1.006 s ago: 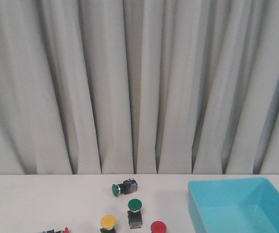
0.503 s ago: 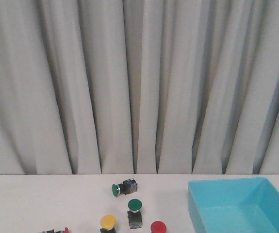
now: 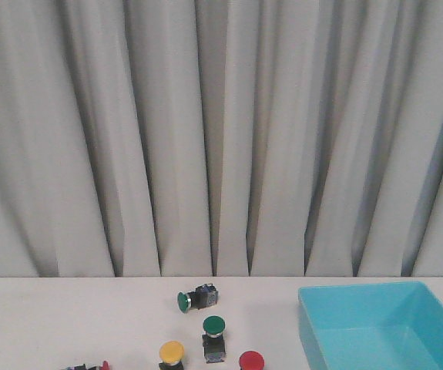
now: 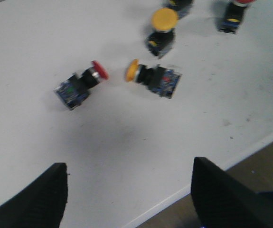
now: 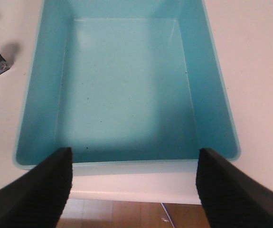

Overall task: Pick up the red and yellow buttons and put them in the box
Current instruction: 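Reach the left gripper down and grasp the red-capped button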

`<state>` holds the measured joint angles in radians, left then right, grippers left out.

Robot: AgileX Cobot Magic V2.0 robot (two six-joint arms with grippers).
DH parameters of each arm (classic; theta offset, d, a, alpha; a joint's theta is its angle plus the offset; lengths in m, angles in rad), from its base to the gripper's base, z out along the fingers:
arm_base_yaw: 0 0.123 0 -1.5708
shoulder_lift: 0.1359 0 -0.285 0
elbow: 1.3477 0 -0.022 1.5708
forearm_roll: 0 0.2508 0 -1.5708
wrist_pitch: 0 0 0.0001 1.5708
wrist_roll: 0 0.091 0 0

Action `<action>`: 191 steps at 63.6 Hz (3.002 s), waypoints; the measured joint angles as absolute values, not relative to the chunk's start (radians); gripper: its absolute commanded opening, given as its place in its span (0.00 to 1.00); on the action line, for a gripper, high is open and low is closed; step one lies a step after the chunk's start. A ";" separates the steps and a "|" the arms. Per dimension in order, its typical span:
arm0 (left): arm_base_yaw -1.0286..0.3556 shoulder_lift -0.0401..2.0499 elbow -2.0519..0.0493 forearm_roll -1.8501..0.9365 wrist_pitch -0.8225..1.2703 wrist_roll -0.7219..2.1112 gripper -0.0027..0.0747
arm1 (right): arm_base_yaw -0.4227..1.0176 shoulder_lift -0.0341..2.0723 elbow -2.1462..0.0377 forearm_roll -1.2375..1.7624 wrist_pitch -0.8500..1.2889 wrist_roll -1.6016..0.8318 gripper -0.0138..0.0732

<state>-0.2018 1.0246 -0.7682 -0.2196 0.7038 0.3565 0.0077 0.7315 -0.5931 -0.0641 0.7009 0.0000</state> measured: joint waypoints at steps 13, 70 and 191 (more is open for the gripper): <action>-0.366 1.190 -0.875 -0.244 0.714 0.448 0.71 | 0.008 0.731 -0.593 -0.064 0.701 0.000 0.78; -0.625 2.006 -1.749 -0.214 0.926 0.500 0.71 | 0.008 0.731 -0.593 -0.063 0.702 0.000 0.78; -0.625 2.434 -2.114 -0.120 0.970 0.245 0.31 | 0.008 0.731 -0.593 -0.063 0.716 0.000 0.78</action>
<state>-0.6250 2.4343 -2.1145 -0.1203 0.9702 0.2453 0.0077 0.7315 -0.5931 -0.0632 0.7165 0.0000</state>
